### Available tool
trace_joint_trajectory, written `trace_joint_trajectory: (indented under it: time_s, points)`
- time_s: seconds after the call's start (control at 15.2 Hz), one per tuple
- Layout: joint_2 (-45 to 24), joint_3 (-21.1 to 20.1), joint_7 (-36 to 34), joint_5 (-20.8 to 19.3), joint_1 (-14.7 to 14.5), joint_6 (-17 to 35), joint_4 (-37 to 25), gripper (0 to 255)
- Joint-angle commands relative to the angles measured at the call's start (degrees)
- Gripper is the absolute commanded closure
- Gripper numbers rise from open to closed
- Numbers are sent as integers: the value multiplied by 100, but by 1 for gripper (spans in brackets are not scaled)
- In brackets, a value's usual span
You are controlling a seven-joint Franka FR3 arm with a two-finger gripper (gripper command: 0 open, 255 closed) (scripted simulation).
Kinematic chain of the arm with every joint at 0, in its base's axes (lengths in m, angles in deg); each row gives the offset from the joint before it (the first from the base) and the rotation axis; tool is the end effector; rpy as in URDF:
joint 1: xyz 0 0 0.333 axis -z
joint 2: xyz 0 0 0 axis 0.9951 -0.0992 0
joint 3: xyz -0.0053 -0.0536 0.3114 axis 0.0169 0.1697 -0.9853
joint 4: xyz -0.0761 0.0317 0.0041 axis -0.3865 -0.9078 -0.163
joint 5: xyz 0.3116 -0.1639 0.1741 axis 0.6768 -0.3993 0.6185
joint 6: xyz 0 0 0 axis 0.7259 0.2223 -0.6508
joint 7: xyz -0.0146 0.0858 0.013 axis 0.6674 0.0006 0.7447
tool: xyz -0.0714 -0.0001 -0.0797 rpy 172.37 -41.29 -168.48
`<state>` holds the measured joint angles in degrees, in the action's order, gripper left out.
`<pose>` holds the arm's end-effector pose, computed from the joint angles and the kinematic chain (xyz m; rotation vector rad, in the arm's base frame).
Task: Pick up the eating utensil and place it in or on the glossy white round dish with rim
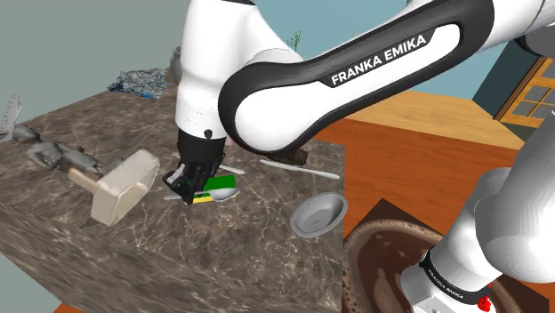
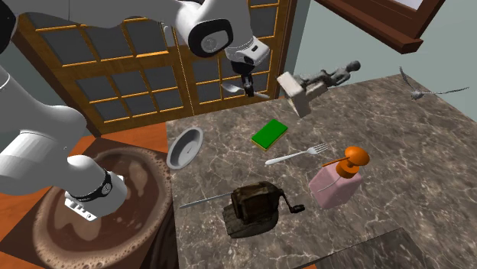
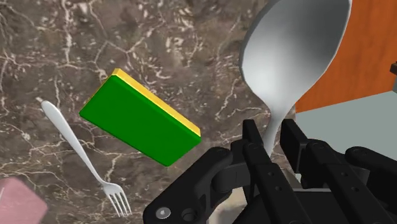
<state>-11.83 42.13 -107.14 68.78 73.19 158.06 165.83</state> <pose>0.4329 0.3851 0.4489 -2.9238 -0.5110 -0.2989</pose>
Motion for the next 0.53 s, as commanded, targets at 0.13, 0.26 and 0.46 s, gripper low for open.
trace_joint_trajectory:
  time_s: [0.13,0.26,0.46]
  points:
    - [539,59,358,415,82,-34,446,255]
    - [1034,170,695,779,96,-23,915,255]
    - [1755,412,1161,1234,29,-78,1570,255]
